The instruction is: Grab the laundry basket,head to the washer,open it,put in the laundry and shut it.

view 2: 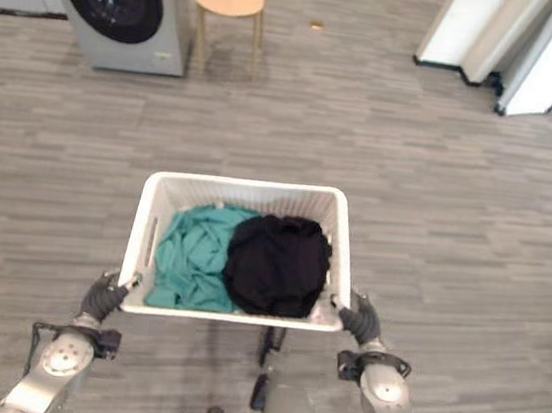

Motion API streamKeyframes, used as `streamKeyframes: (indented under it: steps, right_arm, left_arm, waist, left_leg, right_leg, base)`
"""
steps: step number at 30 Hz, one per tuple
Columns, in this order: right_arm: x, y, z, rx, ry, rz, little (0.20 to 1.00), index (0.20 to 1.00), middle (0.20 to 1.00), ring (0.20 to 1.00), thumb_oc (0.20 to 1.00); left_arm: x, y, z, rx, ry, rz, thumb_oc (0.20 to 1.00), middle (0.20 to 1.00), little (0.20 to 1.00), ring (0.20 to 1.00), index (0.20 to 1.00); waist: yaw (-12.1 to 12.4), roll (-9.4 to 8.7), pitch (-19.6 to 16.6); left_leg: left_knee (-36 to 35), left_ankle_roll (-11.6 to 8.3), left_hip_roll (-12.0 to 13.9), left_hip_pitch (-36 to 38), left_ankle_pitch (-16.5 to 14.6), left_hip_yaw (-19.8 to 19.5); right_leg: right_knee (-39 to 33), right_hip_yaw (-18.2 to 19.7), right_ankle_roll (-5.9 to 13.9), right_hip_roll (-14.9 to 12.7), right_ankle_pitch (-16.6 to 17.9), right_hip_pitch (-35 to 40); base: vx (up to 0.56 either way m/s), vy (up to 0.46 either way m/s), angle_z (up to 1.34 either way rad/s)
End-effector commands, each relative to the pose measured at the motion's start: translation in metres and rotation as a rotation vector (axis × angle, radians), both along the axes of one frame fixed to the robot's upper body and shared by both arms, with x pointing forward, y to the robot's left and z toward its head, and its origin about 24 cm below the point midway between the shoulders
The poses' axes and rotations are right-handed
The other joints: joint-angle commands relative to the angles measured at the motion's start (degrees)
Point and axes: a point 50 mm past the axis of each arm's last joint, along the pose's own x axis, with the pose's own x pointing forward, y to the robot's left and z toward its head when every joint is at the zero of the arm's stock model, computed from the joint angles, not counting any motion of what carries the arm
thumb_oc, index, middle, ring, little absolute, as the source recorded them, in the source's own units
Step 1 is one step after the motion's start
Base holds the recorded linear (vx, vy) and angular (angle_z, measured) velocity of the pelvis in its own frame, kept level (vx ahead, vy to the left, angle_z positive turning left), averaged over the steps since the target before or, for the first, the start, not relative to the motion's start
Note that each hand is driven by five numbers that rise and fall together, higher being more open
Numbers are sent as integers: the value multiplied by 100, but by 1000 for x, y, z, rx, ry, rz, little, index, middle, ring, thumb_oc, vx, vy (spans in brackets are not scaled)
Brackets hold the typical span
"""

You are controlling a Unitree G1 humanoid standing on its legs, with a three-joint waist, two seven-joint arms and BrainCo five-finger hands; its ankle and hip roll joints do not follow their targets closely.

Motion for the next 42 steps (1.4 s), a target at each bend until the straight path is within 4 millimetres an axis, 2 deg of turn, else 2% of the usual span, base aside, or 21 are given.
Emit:
streamKeyframes:
  steps: [1,2,3,4,7,8,10,11,13,14,15,20,23,24,26,30,32,34,36,41,42]
  right_arm:
    - [32,40,60,215,-343,222,200,200,200,200,200]
    - [32,40,60,215,-344,222,200,200,200,200,200]
    - [32,34,61,199,-348,211,200,200,200,200,200]
    - [30,30,59,201,-342,193,200,200,200,200,200]
    - [29,26,58,190,-332,180,200,200,200,200,200]
    - [29,22,59,179,-330,173,200,200,200,200,200]
    - [29,18,62,168,-340,162,200,200,200,200,200]
    - [29,18,62,169,-341,162,200,200,200,200,200]
    - [29,18,61,170,-341,155,200,200,200,200,200]
    - [31,19,62,164,-346,154,200,200,200,200,200]
    - [32,20,62,162,-351,156,200,200,200,200,200]
    - [36,27,64,154,-356,183,200,200,200,200,200]
    - [36,35,65,154,-360,222,200,200,200,200,200]
    - [38,41,67,162,-367,252,200,200,200,200,200]
    - [40,47,68,176,-378,263,200,200,200,200,200]
    - [40,51,69,186,-376,274,200,200,200,200,200]
    - [41,51,69,186,-376,275,200,200,200,200,200]
    - [39,51,67,202,-367,268,200,200,200,200,200]
    - [38,51,67,207,-369,268,200,200,200,200,200]
    - [34,49,61,189,-342,261,200,200,200,200,200]
    - [29,46,52,185,-302,260,200,200,200,200,200]
  left_arm:
    - [30,-28,49,-127,-287,-130,200,200,200,200,200]
    - [30,-28,49,-126,-287,-130,200,200,200,200,200]
    - [32,-33,50,-152,-288,-142,200,200,200,200,200]
    - [32,-36,50,-168,-282,-153,200,200,200,200,200]
    - [32,-37,49,-185,-277,-152,200,200,200,200,200]
    - [33,-40,48,-193,-272,-161,200,200,200,200,200]
    - [31,-41,47,-182,-266,-176,200,200,200,200,200]
    - [31,-41,47,-181,-266,-176,200,200,200,200,200]
    - [29,-39,47,-169,-266,-173,200,200,200,200,200]
    - [29,-38,49,-163,-274,-171,200,200,200,200,200]
    - [29,-37,50,-156,-279,-168,200,200,200,200,200]
    - [24,-33,50,-146,-279,-157,200,200,200,200,200]
    - [23,-32,47,-147,-265,-156,200,200,200,200,200]
    - [26,-31,49,-136,-267,-161,200,200,200,200,200]
    - [27,-26,51,-118,-275,-153,200,200,200,200,200]
    - [29,-23,54,-117,-284,-143,200,200,200,200,200]
    - [29,-23,54,-117,-285,-143,200,200,200,200,200]
    - [24,-20,52,-122,-274,-133,200,200,200,200,200]
    - [24,-20,52,-122,-280,-127,200,200,200,200,200]
    - [24,-16,50,-110,-284,-100,200,200,200,200,200]
    - [23,-23,47,-133,-274,-117,200,200,200,200,200]
  waist:
    - [-24,-39,-168]
    - [-35,-56,-178]
    - [-76,25,-222]
    - [-85,-1,-206]
    - [-78,-22,-183]
    - [17,-96,-106]
    - [169,-190,-4]
    - [168,-206,-16]
    - [300,-191,47]
    - [416,-90,36]
    - [469,-56,33]
    - [718,-22,-83]
    - [777,-154,-318]
    - [780,-339,-303]
    - [775,-413,-286]
    - [571,-244,-155]
    - [564,-235,-161]
    - [366,-139,-21]
    - [304,-123,46]
    - [124,-122,-16]
    - [-19,-74,-213]
  left_leg:
    - [715,-780,1086,143,-150,72]
    - [713,-779,1069,122,-130,59]
    - [1510,-1009,1370,-163,515,34]
    - [2309,-1024,1579,-500,997,136]
    - [2519,-962,1644,-672,1004,202]
    - [2557,-782,1459,-1115,744,243]
    - [2127,-621,1176,-1740,264,354]
    - [2100,-614,1157,-1752,297,359]
    - [1626,-637,947,-2255,608,418]
    - [1015,-750,873,-2543,1147,521]
    - [693,-788,886,-2684,1370,653]
    - [194,-757,882,-2696,1644,802]
    - [478,-563,818,-2555,1509,786]
    - [800,-405,757,-2454,1178,833]
    - [892,-274,736,-2248,910,924]
    - [586,-224,787,-1413,570,937]
    - [575,-228,797,-1423,590,932]
    - [440,-357,822,-756,161,850]
    - [468,-414,858,-614,104,851]
    - [390,-645,963,28,-195,563]
    - [875,-905,1295,142,54,243]
  right_leg:
    - [419,199,399,-147,20,551]
    - [413,195,397,-167,32,537]
    - [474,69,222,-97,-76,690]
    - [431,11,33,-14,-294,951]
    - [357,-37,-49,31,-420,1160]
    - [267,28,-89,34,-593,1424]
    - [173,95,-39,5,-805,1810]
    - [167,95,-38,-11,-790,1791]
    - [96,175,-30,93,-934,2118]
    - [52,255,-21,245,-1025,2390]
    - [28,310,-3,312,-1104,2553]
    - [148,628,17,354,-1420,3054]
    - [484,742,204,113,-1386,3163]
    - [1318,891,466,-100,-929,2924]
    - [1973,920,662,-223,-491,2522]
    - [2127,463,515,-252,-549,1470]
    - [2105,454,505,-240,-527,1466]
    - [1108,-96,474,-372,-630,888]
    - [676,-244,481,-373,-426,832]
    - [50,-166,674,-488,36,325]
    - [262,103,458,-366,172,592]
  base:
    - [386,-188,67]
    - [475,-301,72]
    - [550,-383,58]
    - [555,-386,45]
    - [314,-174,32]
    - [322,-121,15]
    - [442,-124,-1]
    - [327,-60,-16]
    - [385,-43,-18]
    - [581,-26,-31]
    - [460,-2,-24]
    - [435,98,-43]
    - [597,193,-68]
    - [382,122,-89]
    - [374,107,-53]
    - [317,65,-12]
    - [253,22,12]
    - [567,-15,35]
    - [381,-63,36]
    - [554,-218,62]
    - [1148,-678,113]
